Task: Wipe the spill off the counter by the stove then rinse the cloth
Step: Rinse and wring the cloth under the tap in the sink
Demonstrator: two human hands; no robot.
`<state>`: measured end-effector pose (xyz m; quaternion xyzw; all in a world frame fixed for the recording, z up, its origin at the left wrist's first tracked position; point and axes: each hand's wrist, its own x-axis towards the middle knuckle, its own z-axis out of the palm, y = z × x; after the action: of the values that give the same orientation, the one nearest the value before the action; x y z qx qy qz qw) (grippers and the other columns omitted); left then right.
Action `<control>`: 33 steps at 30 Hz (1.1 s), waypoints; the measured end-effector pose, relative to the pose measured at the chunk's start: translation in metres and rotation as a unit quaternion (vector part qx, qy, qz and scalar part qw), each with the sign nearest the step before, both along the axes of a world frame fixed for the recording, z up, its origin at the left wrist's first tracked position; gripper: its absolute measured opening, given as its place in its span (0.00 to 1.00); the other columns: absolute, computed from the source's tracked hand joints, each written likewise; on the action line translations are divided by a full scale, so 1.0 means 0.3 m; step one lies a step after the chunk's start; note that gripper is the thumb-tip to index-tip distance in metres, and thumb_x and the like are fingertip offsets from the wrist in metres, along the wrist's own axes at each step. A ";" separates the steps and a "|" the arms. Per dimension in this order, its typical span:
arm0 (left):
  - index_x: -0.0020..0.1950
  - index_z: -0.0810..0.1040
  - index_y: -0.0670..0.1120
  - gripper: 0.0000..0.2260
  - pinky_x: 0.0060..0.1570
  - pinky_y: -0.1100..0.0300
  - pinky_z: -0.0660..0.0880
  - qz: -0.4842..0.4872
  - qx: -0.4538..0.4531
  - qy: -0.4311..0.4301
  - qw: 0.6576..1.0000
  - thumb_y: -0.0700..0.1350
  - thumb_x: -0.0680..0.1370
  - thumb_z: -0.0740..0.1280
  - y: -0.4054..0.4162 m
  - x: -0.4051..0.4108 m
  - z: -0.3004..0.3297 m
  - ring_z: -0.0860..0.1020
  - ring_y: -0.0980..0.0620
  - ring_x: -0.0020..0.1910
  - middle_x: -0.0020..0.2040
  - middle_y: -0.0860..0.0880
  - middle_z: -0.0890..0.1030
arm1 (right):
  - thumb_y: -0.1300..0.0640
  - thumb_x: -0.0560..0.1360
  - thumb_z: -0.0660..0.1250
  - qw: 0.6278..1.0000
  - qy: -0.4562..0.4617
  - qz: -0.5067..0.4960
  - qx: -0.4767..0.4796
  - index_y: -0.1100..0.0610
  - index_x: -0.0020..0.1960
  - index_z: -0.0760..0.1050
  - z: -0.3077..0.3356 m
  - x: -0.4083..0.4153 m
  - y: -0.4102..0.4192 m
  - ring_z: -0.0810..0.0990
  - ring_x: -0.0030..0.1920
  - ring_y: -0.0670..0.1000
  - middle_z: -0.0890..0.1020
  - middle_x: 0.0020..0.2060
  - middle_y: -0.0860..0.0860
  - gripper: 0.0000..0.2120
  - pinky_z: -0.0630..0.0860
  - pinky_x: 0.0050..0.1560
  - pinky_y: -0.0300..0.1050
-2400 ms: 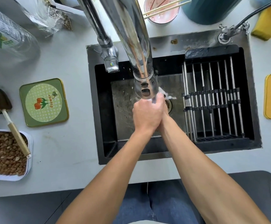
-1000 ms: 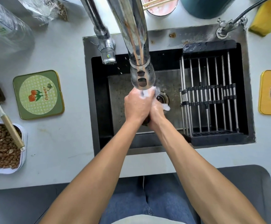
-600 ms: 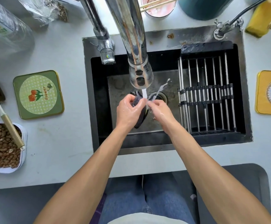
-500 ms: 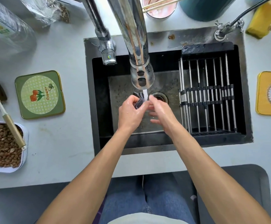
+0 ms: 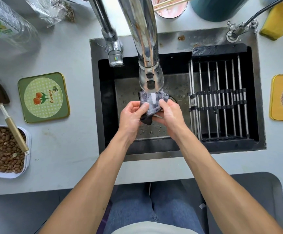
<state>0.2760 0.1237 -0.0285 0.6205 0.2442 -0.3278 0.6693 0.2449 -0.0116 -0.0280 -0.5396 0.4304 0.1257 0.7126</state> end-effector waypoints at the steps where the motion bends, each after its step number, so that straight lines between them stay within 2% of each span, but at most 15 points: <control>1: 0.56 0.80 0.45 0.04 0.52 0.45 0.82 0.018 -0.011 0.008 1.000 0.43 0.83 0.72 0.003 0.005 -0.001 0.85 0.49 0.47 0.52 0.43 0.86 | 0.60 0.85 0.59 0.999 0.018 0.000 -0.034 0.57 0.62 0.79 -0.009 0.005 -0.008 0.88 0.53 0.56 0.88 0.52 0.55 0.11 0.87 0.44 0.49; 4: 0.58 0.77 0.45 0.04 0.49 0.47 0.86 0.051 -0.034 0.009 0.998 0.43 0.85 0.69 0.000 0.013 0.007 0.86 0.53 0.45 0.52 0.45 0.86 | 0.64 0.79 0.65 0.979 0.099 0.057 -0.170 0.54 0.73 0.68 -0.030 0.006 -0.046 0.85 0.54 0.58 0.83 0.59 0.58 0.23 0.86 0.52 0.57; 7: 0.58 0.77 0.44 0.03 0.55 0.43 0.86 0.077 -0.045 -0.007 0.996 0.42 0.85 0.69 -0.011 0.023 0.025 0.84 0.50 0.49 0.52 0.43 0.83 | 0.64 0.76 0.67 0.933 0.116 0.203 -0.274 0.40 0.81 0.53 -0.016 -0.007 -0.068 0.84 0.47 0.57 0.82 0.49 0.54 0.42 0.82 0.51 0.54; 8: 0.58 0.77 0.44 0.03 0.56 0.41 0.86 0.079 -0.046 -0.011 0.996 0.42 0.85 0.69 -0.016 0.028 0.032 0.83 0.48 0.51 0.52 0.43 0.82 | 0.64 0.75 0.67 0.913 0.113 0.261 -0.292 0.38 0.81 0.55 -0.015 -0.009 -0.069 0.83 0.48 0.58 0.82 0.49 0.53 0.42 0.80 0.52 0.53; 10: 0.57 0.77 0.44 0.03 0.57 0.39 0.85 0.074 -0.043 -0.020 0.996 0.41 0.85 0.70 -0.027 0.034 0.047 0.83 0.47 0.52 0.53 0.42 0.82 | 0.62 0.75 0.69 0.868 0.128 0.365 -0.312 0.38 0.78 0.64 -0.016 -0.008 -0.066 0.82 0.59 0.62 0.78 0.63 0.56 0.37 0.77 0.60 0.52; 13: 0.55 0.78 0.44 0.02 0.58 0.38 0.85 0.070 -0.047 -0.024 0.996 0.40 0.84 0.71 -0.045 0.039 0.059 0.84 0.46 0.52 0.52 0.41 0.84 | 0.58 0.75 0.72 0.819 0.116 0.453 -0.332 0.41 0.75 0.70 0.005 -0.007 -0.048 0.71 0.75 0.63 0.55 0.83 0.56 0.31 0.75 0.69 0.55; 14: 0.55 0.79 0.44 0.03 0.57 0.39 0.84 0.069 -0.051 -0.025 0.996 0.40 0.84 0.71 -0.053 0.040 0.062 0.85 0.47 0.51 0.51 0.42 0.85 | 0.60 0.75 0.72 0.822 0.071 0.457 -0.332 0.44 0.74 0.72 0.013 -0.005 -0.039 0.69 0.77 0.60 0.57 0.83 0.56 0.30 0.75 0.69 0.55; 16: 0.56 0.80 0.43 0.04 0.55 0.42 0.84 0.057 -0.039 -0.038 0.997 0.40 0.83 0.73 -0.071 0.042 0.068 0.84 0.47 0.48 0.46 0.46 0.86 | 0.63 0.73 0.69 0.869 -0.023 0.410 -0.275 0.53 0.69 0.75 0.022 -0.001 -0.028 0.76 0.70 0.58 0.77 0.70 0.57 0.25 0.77 0.64 0.53; 18: 0.52 0.82 0.45 0.03 0.49 0.47 0.83 0.021 0.004 -0.075 0.997 0.41 0.81 0.74 -0.091 0.039 0.066 0.84 0.49 0.44 0.42 0.49 0.86 | 0.64 0.71 0.69 0.936 -0.052 0.320 -0.137 0.57 0.66 0.76 0.037 0.000 -0.019 0.83 0.57 0.52 0.84 0.54 0.55 0.23 0.79 0.58 0.49; 19: 0.50 0.83 0.48 0.02 0.47 0.53 0.83 -0.004 0.028 -0.097 0.995 0.43 0.80 0.75 -0.102 0.035 0.067 0.85 0.53 0.43 0.41 0.52 0.87 | 0.65 0.72 0.69 0.953 -0.066 0.285 -0.083 0.56 0.67 0.77 0.040 -0.002 -0.015 0.84 0.57 0.49 0.86 0.54 0.53 0.24 0.80 0.59 0.46; 21: 0.50 0.85 0.54 0.02 0.51 0.60 0.82 -0.060 0.053 -0.127 0.989 0.47 0.80 0.74 -0.121 0.025 0.070 0.86 0.60 0.46 0.43 0.57 0.88 | 0.65 0.76 0.69 0.964 -0.085 0.242 -0.067 0.55 0.69 0.77 0.038 -0.005 -0.007 0.85 0.61 0.46 0.87 0.58 0.51 0.22 0.81 0.62 0.44; 24: 0.61 0.88 0.51 0.13 0.65 0.62 0.78 -0.161 0.087 -0.166 0.969 0.53 0.81 0.70 -0.123 0.027 0.096 0.83 0.65 0.60 0.53 0.64 0.87 | 0.64 0.78 0.68 0.980 -0.079 0.174 -0.059 0.58 0.66 0.80 0.016 -0.006 -0.002 0.85 0.60 0.49 0.87 0.57 0.53 0.17 0.81 0.63 0.48; 26: 0.59 0.89 0.52 0.13 0.61 0.60 0.81 -0.186 0.120 -0.190 0.957 0.55 0.80 0.69 -0.101 0.040 0.101 0.85 0.63 0.57 0.53 0.61 0.88 | 0.67 0.76 0.66 0.994 -0.054 0.098 -0.006 0.62 0.62 0.81 0.004 -0.005 -0.004 0.85 0.56 0.55 0.87 0.53 0.57 0.15 0.80 0.61 0.54; 29: 0.49 0.89 0.48 0.09 0.53 0.46 0.85 -0.127 0.146 -0.184 0.964 0.48 0.80 0.70 -0.053 0.066 0.076 0.88 0.48 0.50 0.46 0.50 0.89 | 0.70 0.65 0.61 0.997 -0.025 0.050 0.062 0.65 0.56 0.81 0.000 0.005 -0.017 0.81 0.51 0.58 0.85 0.48 0.58 0.21 0.78 0.57 0.59; 33: 0.46 0.85 0.53 0.07 0.47 0.51 0.82 -0.063 0.217 -0.171 0.959 0.48 0.81 0.69 -0.012 0.099 0.026 0.83 0.56 0.44 0.41 0.55 0.86 | 0.67 0.57 0.60 0.995 0.027 0.080 0.056 0.76 0.62 0.70 0.014 0.013 -0.013 0.77 0.50 0.62 0.77 0.49 0.63 0.33 0.74 0.52 0.60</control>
<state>0.3057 0.1202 -0.0206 0.8114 0.1519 -0.1979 0.5285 0.2488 -0.0156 -0.0238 -0.5284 0.3968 0.2206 0.7174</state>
